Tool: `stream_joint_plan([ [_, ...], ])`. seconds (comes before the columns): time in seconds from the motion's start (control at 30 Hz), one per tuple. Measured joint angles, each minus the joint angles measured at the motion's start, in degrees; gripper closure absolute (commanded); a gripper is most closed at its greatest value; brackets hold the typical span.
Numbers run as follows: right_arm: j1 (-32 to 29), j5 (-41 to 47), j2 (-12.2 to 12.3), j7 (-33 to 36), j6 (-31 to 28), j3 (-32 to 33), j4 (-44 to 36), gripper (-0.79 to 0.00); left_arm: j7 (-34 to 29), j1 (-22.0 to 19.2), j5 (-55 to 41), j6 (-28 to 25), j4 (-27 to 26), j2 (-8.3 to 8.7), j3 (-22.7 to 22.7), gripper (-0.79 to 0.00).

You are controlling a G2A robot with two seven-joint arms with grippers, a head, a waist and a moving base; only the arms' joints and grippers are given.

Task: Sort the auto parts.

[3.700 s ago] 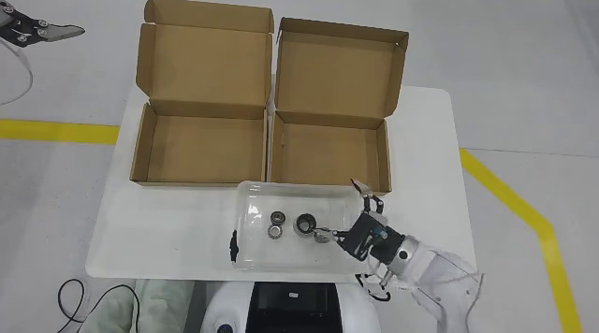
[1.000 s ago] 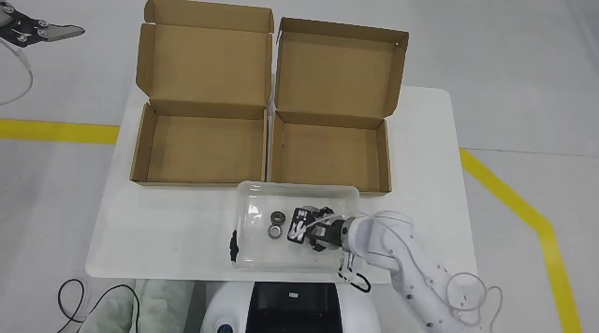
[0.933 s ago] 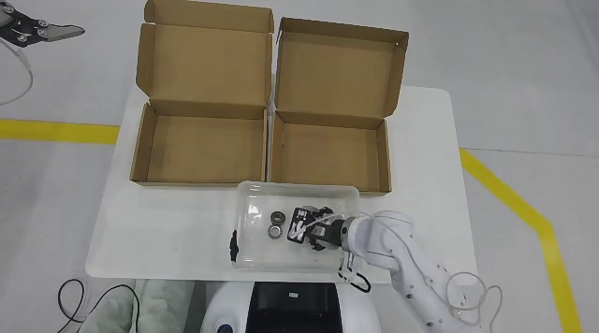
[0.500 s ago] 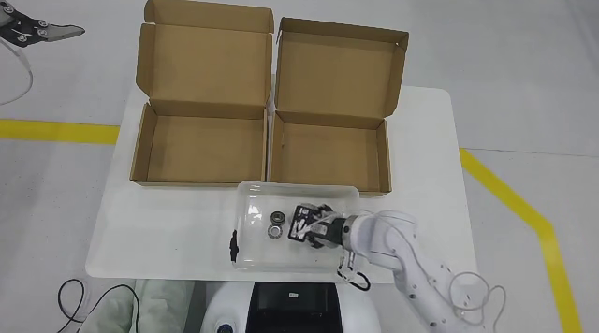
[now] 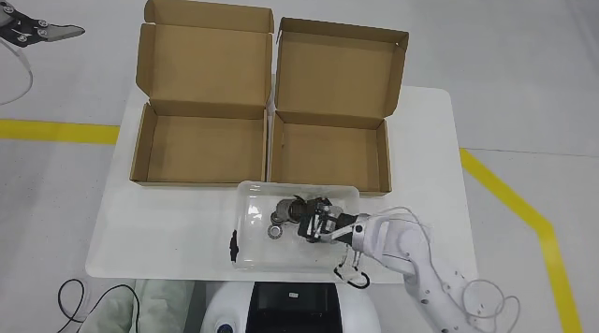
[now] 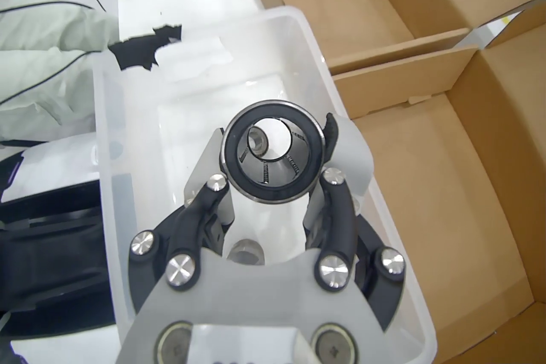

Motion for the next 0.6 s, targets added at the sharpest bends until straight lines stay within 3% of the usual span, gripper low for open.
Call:
stream_joint_plan([
  [0.6,3.64,3.32,0.05,-21.20,1.54,0.83,-4.29,0.000,0.00,0.00,0.00,0.00,0.00,0.00,0.00,-0.785],
])
